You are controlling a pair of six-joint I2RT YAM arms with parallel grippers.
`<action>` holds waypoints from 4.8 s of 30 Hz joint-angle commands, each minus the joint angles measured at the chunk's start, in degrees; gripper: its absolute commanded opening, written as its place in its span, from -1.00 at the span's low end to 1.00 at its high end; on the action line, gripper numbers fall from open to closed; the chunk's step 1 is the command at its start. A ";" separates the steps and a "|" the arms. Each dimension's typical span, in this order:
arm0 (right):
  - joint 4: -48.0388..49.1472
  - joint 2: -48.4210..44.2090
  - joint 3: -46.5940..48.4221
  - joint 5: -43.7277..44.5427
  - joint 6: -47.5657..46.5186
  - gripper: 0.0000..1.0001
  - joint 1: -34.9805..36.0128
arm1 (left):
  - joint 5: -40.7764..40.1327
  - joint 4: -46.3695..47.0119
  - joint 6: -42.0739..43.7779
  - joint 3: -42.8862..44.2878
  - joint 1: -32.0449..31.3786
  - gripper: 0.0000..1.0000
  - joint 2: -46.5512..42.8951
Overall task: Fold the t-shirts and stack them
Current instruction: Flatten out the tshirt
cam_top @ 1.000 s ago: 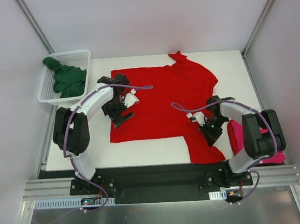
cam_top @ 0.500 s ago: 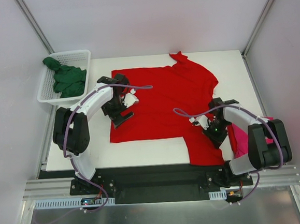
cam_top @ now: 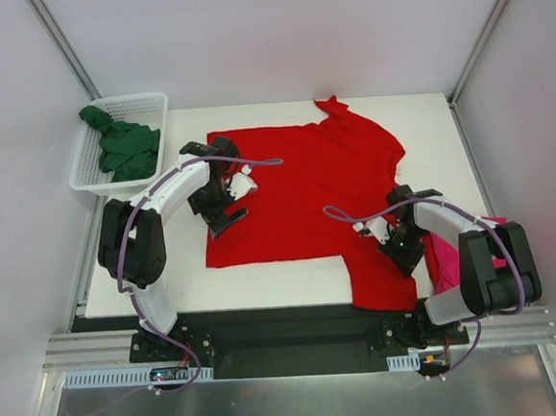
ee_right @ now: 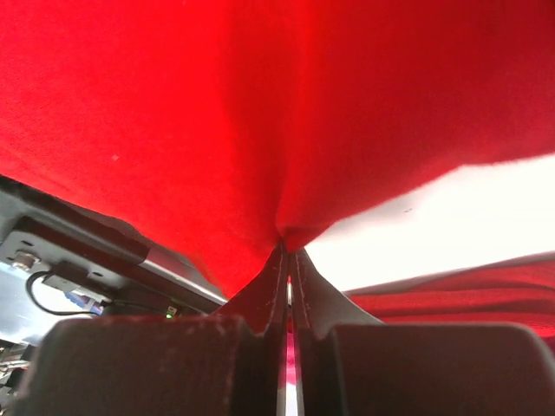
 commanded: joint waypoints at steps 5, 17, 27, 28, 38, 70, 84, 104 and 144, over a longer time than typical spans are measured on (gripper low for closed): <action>-0.63 0.36 -1.50 4.40 0.52 -0.69 0.62 | 0.49 -1.36 0.61 -0.50 -0.47 0.99 -2.41; 8.15 -14.66 8.50 17.25 3.09 0.99 0.88 | -2.50 -0.75 1.92 2.49 -1.00 0.99 -5.75; 14.13 -2.47 22.22 13.28 1.05 1.00 3.26 | -0.31 3.82 -1.06 21.35 -1.00 0.98 8.99; 15.96 -1.32 23.01 13.19 0.79 1.00 3.34 | 0.22 3.82 -1.32 22.69 -1.00 0.99 10.32; 27.13 16.52 25.48 15.82 -3.25 1.00 1.15 | 0.92 3.82 -0.80 28.42 -3.37 0.99 17.02; -0.26 23.92 44.81 12.76 -1.95 1.00 -2.28 | -0.57 19.81 3.06 33.70 2.70 0.98 30.73; -7.41 13.27 28.29 -8.87 -2.99 1.00 -0.96 | -4.35 20.43 5.44 25.87 3.40 0.99 25.02; -1.86 23.04 24.52 -8.44 -2.99 1.00 2.02 | -7.86 20.35 6.23 21.39 5.42 0.98 20.09; -27.52 22.16 25.13 -14.84 -8.26 1.00 15.55 | -8.57 20.87 10.27 6.45 11.31 0.98 13.33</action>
